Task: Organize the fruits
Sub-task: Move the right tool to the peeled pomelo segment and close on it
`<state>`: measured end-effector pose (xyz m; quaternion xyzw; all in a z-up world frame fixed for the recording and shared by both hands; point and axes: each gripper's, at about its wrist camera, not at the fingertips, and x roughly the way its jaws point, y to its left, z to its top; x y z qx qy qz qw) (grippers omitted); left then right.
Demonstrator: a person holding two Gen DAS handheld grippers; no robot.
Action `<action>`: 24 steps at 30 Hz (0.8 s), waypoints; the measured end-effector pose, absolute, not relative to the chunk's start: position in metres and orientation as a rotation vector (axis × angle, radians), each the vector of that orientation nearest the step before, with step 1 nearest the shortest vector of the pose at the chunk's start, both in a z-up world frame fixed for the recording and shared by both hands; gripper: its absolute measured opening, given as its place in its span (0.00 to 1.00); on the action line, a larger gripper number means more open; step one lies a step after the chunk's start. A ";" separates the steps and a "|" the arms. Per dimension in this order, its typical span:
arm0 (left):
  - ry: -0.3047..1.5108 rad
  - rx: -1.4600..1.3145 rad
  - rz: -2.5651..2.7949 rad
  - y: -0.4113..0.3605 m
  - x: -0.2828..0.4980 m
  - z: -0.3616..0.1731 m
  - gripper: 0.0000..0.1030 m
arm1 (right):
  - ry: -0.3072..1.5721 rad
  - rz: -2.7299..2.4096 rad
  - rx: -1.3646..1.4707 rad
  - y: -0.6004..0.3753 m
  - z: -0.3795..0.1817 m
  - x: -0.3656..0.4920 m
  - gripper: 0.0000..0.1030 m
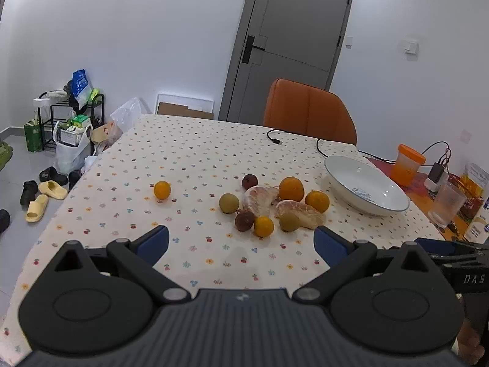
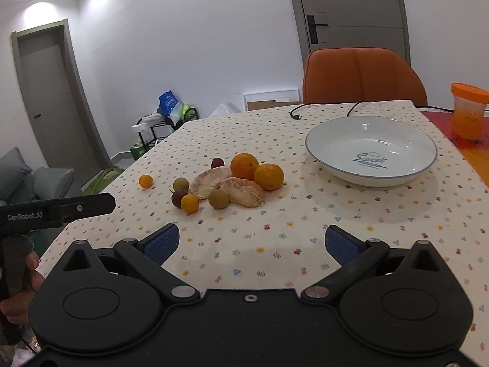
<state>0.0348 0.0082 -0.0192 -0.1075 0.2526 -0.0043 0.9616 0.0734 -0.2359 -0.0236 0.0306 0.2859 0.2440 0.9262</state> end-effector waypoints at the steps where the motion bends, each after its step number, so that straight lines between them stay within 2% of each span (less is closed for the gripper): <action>1: 0.510 -0.219 -0.009 0.008 0.038 -0.020 0.98 | 0.592 0.504 0.065 -0.235 -0.025 0.077 1.00; 12: 0.463 -0.217 0.013 0.008 0.075 -0.028 0.92 | 0.603 0.529 0.021 -0.221 -0.046 0.111 0.99; 18: 0.478 -0.226 0.013 0.017 0.084 -0.033 0.86 | 0.568 0.526 0.000 -0.217 -0.045 0.122 0.92; 24: 0.503 -0.245 0.012 0.023 0.088 -0.041 0.76 | 0.584 0.551 -0.002 -0.214 -0.048 0.135 0.81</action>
